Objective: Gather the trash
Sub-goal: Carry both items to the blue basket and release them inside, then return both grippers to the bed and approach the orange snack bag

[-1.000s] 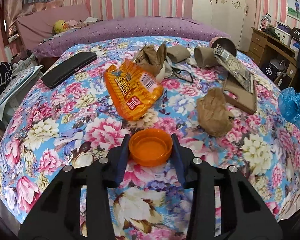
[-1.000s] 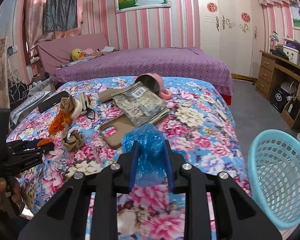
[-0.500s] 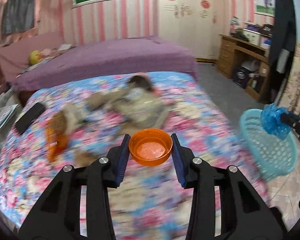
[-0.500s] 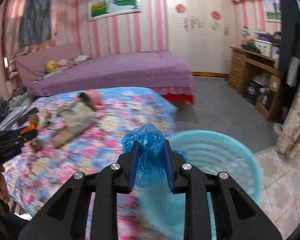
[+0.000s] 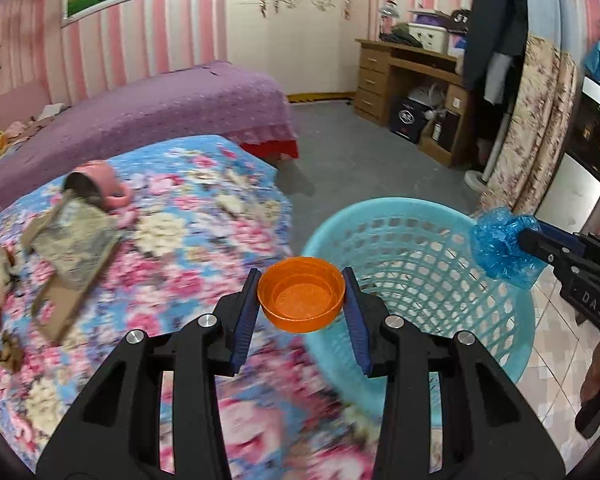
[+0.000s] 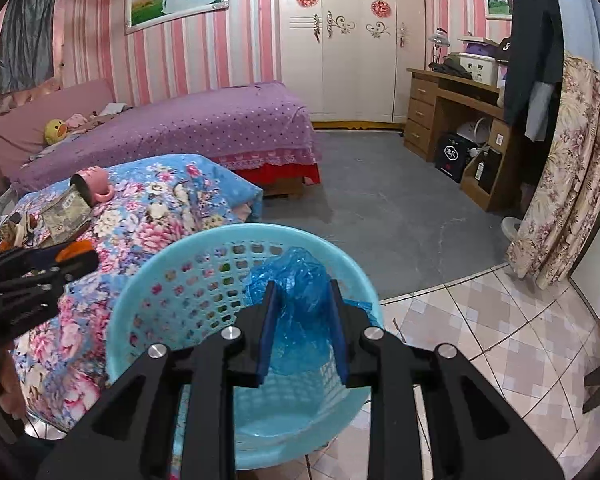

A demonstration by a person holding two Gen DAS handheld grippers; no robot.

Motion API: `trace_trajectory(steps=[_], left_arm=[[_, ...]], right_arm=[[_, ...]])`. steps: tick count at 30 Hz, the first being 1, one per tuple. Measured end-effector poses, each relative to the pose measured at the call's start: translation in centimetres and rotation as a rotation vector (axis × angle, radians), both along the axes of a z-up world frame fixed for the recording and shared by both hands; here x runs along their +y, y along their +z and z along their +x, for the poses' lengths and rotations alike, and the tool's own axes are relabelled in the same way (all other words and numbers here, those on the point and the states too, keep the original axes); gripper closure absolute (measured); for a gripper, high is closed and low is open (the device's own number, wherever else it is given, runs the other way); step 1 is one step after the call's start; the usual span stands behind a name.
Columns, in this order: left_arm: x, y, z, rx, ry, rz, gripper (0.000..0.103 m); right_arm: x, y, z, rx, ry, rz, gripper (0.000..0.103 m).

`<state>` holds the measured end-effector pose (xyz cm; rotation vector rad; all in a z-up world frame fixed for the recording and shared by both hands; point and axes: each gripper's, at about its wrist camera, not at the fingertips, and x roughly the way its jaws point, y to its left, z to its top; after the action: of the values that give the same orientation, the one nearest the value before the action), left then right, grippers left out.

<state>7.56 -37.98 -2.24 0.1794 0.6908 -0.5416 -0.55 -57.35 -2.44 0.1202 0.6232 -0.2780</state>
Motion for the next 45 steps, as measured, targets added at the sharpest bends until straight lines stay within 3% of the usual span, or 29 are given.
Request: trace_trajectory(steps=[9,11,13,19,29,31,33,40,45], left_arm=[[-4.4,-1.6,0.8,0.01,-0.042,0.026,0.064],[-4.6,-1.8,0.9,0.008,-0.048,0.034,0.055],[-4.6,-2.0,1.2,0.003,-0.036,0.042,0.033],[-3.2,-1.4,1.4,-0.056,-0.007,0.06,0.015],[2.5,0.3,2.1,-0.112,0.083,0.022,0.009],[4.0,0.8,2.2,-0.117,0.107,-0.002,0.006],[5.3,1.1,2.3,-0.122,0.125,-0.012,0.006],[9.8,2.2,2.5,-0.13,0.175,-0.032,0.006],[13.7,3.1,2.3,-0.146,0.213,-0.048,0.005]], right_arm=[[-1.4,-0.5,-0.1,-0.013,-0.009,-0.005,0.078],[-1.7,-0.6,0.0,-0.016,-0.009,-0.001,0.078],[-1.7,-0.8,0.1,-0.017,-0.009,0.001,0.078],[-1.3,-1.0,0.3,-0.019,0.005,-0.003,0.078],[0.6,-1.9,2.1,-0.017,0.039,0.012,0.077],[1.2,-2.1,2.5,-0.017,0.028,0.0,0.064],[1.6,-2.0,2.5,-0.028,0.019,-0.014,0.03],[2.7,-0.7,1.7,-0.074,-0.01,-0.041,0.016],[4.8,0.8,1.6,-0.107,0.001,-0.028,0.014]])
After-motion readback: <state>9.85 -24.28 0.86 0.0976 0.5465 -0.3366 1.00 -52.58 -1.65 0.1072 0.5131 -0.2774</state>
